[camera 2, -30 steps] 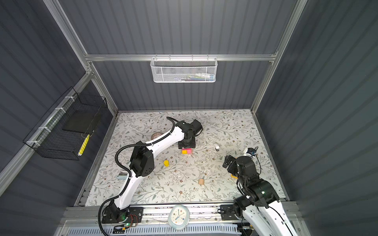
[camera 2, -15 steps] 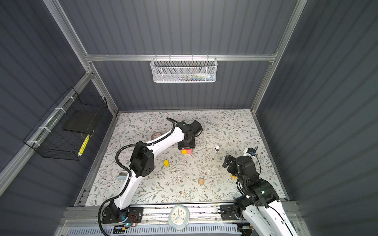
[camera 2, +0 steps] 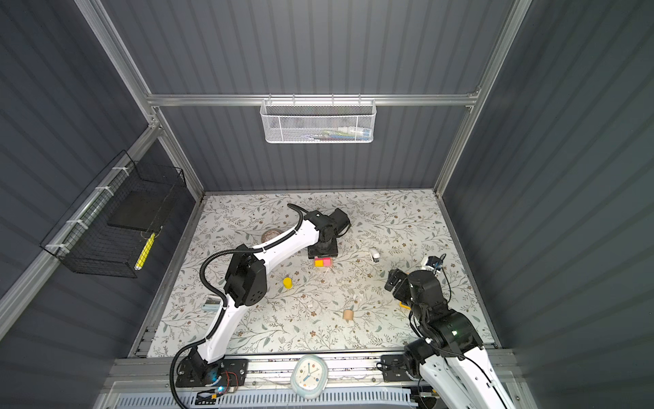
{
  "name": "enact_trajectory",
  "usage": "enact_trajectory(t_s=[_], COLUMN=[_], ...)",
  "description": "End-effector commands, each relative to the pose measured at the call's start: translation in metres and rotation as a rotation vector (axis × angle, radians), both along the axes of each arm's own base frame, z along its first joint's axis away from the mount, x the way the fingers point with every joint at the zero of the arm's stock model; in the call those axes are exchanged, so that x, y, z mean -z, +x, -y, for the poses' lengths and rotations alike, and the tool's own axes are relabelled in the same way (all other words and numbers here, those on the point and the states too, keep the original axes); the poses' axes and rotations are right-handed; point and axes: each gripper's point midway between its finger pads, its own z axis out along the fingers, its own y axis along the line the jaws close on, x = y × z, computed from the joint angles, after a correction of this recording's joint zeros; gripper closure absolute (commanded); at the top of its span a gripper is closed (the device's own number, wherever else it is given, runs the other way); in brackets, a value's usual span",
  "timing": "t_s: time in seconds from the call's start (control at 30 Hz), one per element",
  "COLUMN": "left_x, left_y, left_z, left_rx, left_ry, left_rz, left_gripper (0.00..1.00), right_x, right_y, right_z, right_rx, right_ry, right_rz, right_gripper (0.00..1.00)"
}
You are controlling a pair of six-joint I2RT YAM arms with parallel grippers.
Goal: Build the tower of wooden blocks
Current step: 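Lower the pink block onto the top of the cube stack, then open the left gripper to release the pink block on the stack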
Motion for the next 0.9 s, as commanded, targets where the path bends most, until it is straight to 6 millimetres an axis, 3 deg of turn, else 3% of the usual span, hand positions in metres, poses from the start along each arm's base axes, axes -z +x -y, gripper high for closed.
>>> enact_trajectory(t_s=[0.0,0.47,0.87], left_x=[-0.0132,-0.0161,-0.0193], left_y=[-0.0002,0.0008,0.0034], left_z=[-0.0046,-0.0048,-0.0046], left_rx=[-0.005,0.0,0.018], left_ry=[0.003,0.001,0.007], left_rz=[0.018,0.024,0.038], left_gripper=[0.38,0.28,0.36], right_x=[0.0038,0.0043,0.0057], right_y=[0.0007,0.0015,0.0021], right_z=[0.0007,-0.0003,-0.0004], right_rx=[0.009,0.006,0.007], right_ry=[0.002,0.005,0.004], right_rz=[-0.008,-0.009,-0.013], right_gripper=[0.01,0.01,0.01])
